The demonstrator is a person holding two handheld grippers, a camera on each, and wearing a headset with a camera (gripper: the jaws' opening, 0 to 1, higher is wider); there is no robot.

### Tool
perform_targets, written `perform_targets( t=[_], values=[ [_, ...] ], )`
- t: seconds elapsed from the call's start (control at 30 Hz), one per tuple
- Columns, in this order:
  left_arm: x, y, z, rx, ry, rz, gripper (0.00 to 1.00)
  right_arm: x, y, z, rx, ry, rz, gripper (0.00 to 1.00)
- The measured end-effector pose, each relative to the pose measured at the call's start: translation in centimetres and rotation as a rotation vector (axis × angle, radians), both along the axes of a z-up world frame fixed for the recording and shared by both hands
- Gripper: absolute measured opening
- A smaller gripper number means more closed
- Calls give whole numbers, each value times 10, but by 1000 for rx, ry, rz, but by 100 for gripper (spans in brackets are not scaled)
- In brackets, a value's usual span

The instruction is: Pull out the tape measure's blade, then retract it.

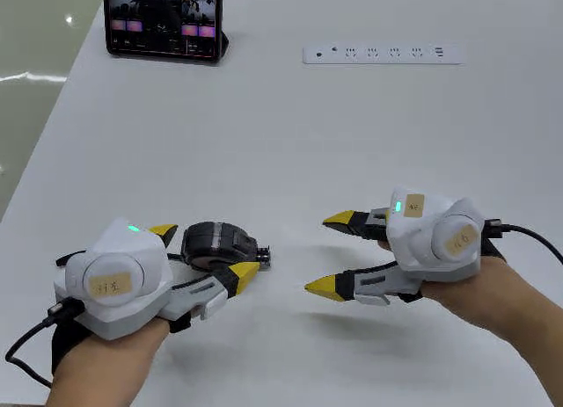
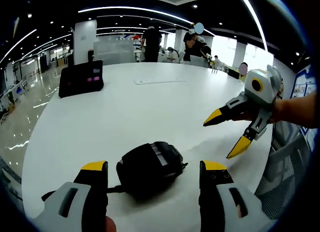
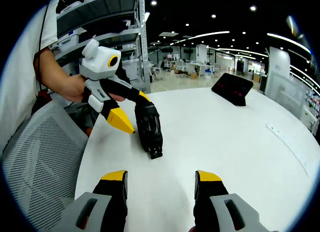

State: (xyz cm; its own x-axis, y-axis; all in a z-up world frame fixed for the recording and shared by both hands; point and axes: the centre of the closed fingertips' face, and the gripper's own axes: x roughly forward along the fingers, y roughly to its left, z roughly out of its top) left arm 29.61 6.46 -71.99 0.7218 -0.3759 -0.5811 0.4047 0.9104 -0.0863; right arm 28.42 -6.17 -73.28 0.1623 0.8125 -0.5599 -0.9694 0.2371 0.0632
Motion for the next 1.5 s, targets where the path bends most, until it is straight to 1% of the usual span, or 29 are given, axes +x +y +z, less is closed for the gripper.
perform_targets(
  t=[0.03,0.27,0.33,0.57,0.67,0.73,0.8,0.93,1.0,1.1,1.17,1.27,1.33,1.4,1.5],
  values=[
    [0,0,1,0,-2,-6,72,0,-3,1,3,6,-8,52],
    [-2,0,3,3,-12,-37,72,3,-18,6,-3,-13,-49,54],
    [-3,0,4,9,-16,-49,72,3,-22,8,-1,-18,-61,54],
    [-5,6,11,12,-34,-73,72,5,-34,16,7,-38,-108,57],
    [-6,7,13,18,-37,-82,73,4,-40,18,1,-47,-120,59],
    [-8,8,15,14,-39,-90,73,3,-45,19,-2,-54,-130,60],
    [-9,10,16,30,-43,-100,74,2,-49,21,-4,-60,-140,60],
    [-11,11,19,37,-50,-114,76,0,-57,21,-11,-58,-164,67],
    [-12,11,19,43,-50,-123,77,-3,-62,21,-14,-56,-173,67],
    [-14,11,20,43,-50,-132,79,-6,-67,21,-17,-48,-188,70],
    [-16,12,20,50,-50,-140,80,-8,-71,21,-22,-41,-202,72],
    [-19,14,18,54,-44,-142,82,-11,-77,21,-30,-36,-217,76],
    [-20,15,17,57,-40,-145,83,-13,-80,21,-26,-29,-228,79],
    [-22,17,17,62,-37,-149,84,-15,-85,20,-37,-31,-233,79],
    [-24,21,17,65,-35,-146,87,-15,-91,20,-44,-32,-253,85]
  ],
)
